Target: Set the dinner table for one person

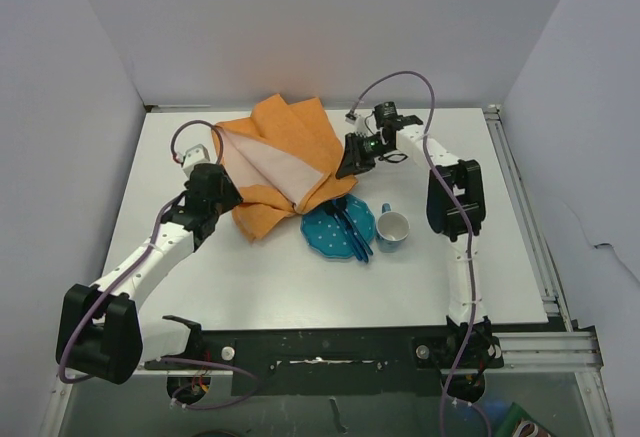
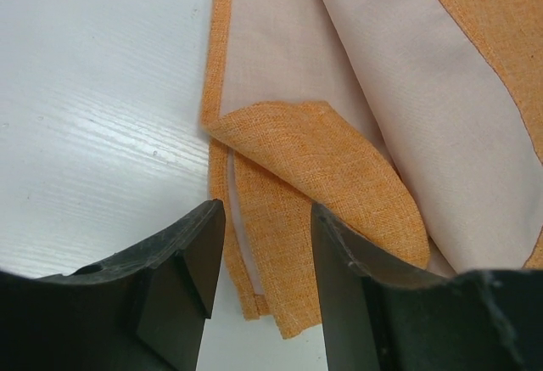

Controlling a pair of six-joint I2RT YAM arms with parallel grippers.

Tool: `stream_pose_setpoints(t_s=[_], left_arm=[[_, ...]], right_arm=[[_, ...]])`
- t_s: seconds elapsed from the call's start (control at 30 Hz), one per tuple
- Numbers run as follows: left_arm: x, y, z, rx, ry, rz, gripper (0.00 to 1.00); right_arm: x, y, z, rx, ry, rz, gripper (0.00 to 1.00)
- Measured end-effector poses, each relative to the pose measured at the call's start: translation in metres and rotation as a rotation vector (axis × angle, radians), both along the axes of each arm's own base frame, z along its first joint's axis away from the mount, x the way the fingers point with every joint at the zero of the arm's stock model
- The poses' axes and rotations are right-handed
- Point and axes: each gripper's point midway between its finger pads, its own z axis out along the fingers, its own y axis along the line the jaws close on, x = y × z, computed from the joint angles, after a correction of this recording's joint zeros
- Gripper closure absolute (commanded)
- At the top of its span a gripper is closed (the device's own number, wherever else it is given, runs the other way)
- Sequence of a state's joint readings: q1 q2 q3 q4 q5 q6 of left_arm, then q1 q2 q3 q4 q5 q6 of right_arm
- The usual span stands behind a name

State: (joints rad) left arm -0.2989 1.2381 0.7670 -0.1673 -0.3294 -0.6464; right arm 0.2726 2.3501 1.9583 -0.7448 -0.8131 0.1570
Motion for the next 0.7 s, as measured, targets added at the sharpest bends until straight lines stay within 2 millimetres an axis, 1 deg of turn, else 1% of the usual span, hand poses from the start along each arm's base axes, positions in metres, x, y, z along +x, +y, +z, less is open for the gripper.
stream_pose_setpoints(t_s=[0.07, 0.2, 0.33, 0.4, 0.53, 0.63, 0.7], left_arm=[[0.000, 0.000, 0.000, 0.001, 0.001, -0.001, 0.56], [-0.001, -0.002, 0.000, 0.002, 0.001, -0.005, 0.61], [-0.001, -0.005, -0.002, 0.004, 0.006, -0.009, 0.66], [-0.001, -0.006, -0.005, 0.006, 0.013, -0.012, 0.67], [-0.001, -0.010, -0.010, 0.009, 0.027, -0.019, 0.69], [-0.002, -0.013, -0.013, 0.010, 0.036, -0.026, 0.70], [-0.002, -0.015, -0.014, 0.008, 0.039, -0.029, 0.71]], right_arm=[[-0.001, 0.007, 0.006, -0.006, -0.013, 0.015, 1.00], [-0.004, 0.019, 0.020, -0.010, -0.031, 0.034, 1.00], [-0.013, 0.033, 0.041, -0.010, -0.055, 0.066, 1.00], [-0.016, 0.044, 0.054, -0.005, -0.077, 0.088, 1.00], [-0.028, 0.073, 0.086, 0.031, -0.145, 0.154, 1.00], [-0.043, 0.094, 0.106, 0.089, -0.170, 0.219, 1.00], [-0.055, 0.106, 0.113, 0.129, -0.167, 0.266, 1.00]])
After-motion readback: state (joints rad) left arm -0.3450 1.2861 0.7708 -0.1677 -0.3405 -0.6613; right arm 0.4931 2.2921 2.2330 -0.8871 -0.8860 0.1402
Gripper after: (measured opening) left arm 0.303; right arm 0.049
